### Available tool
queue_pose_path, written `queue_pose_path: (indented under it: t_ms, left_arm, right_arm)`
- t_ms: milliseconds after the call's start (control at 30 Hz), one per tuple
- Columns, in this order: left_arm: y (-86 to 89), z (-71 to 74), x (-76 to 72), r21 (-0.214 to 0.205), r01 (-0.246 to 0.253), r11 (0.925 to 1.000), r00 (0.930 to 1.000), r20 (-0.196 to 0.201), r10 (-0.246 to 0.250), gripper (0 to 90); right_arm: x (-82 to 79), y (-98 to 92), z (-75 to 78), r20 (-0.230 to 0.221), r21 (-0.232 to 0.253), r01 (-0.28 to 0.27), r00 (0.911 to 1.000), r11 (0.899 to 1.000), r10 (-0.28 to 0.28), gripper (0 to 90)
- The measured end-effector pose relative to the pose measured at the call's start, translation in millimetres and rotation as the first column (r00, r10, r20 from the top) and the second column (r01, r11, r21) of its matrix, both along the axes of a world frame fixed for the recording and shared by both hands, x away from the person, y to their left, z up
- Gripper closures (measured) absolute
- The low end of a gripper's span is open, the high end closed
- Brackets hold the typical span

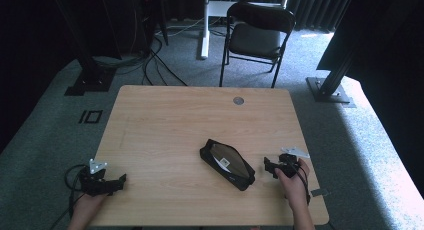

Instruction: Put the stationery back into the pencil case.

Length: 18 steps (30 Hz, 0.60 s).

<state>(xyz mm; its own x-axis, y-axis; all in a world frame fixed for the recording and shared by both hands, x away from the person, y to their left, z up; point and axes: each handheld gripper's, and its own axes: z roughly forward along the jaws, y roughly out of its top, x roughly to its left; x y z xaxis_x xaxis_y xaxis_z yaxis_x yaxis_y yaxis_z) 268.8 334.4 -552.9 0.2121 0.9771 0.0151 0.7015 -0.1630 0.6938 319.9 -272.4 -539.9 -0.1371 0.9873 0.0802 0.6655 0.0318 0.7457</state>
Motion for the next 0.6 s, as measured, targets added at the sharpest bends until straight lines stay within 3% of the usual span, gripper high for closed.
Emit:
queue_pose_path:
  t_ms: [67,600]
  left_arm:
    - [0.0,-0.1,0.0,0.000,0.000,1.0000,1.0000,0.001,0.000,0.4]
    - [0.1,0.0,0.0,0.001,0.001,1.0000,1.0000,0.000,-0.001,0.4]
  right_arm:
    - [-2.1,-1.1,-0.5,-0.004,0.013,0.018,0.9998,1.000,-0.018,16.8]
    - [-19.3,-13.2,-15.4,-0.023,-0.030,0.084,0.9961,0.996,-0.085,13.9]
